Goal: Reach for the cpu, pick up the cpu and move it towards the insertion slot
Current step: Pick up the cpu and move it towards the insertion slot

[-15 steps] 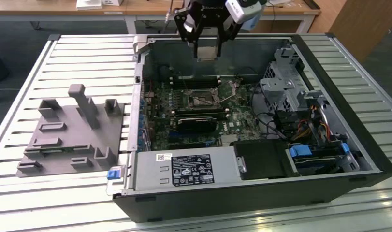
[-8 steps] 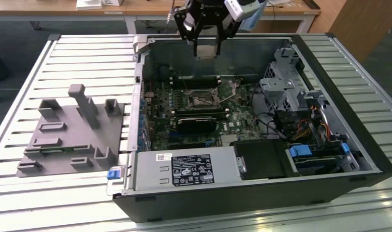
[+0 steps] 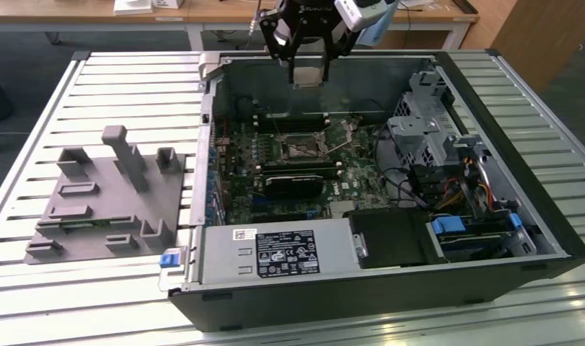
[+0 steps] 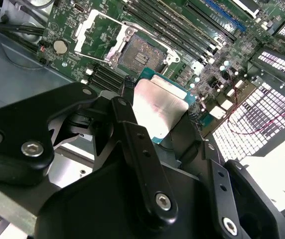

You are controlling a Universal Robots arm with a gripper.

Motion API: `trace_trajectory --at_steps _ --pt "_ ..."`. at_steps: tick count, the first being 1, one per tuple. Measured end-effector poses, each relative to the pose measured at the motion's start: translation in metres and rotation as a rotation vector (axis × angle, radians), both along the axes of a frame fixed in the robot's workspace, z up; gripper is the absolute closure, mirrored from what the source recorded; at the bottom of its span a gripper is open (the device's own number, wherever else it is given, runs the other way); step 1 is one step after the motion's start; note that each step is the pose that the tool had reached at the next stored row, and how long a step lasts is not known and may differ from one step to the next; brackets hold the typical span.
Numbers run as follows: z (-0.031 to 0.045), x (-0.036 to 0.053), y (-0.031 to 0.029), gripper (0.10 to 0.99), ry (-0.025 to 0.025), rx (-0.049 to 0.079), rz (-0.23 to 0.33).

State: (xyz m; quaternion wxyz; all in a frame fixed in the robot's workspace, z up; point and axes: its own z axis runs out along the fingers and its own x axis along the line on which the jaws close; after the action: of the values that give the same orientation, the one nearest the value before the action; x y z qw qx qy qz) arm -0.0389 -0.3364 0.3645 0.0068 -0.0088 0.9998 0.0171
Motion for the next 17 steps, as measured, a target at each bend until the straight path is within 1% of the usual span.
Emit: trace_trajectory --at_steps 4,7,14,17 --pt "0.0 0.0 0.0 0.545 0.0 0.0 0.0" --pt "-0.0004 0.0003 0.0015 0.545 0.0 0.0 0.0" --pt "-0.001 0.0011 0.011 0.545 0.0 0.0 0.0" --pt "-0.0012 0.0026 0.0129 0.545 0.0001 0.0 0.0"
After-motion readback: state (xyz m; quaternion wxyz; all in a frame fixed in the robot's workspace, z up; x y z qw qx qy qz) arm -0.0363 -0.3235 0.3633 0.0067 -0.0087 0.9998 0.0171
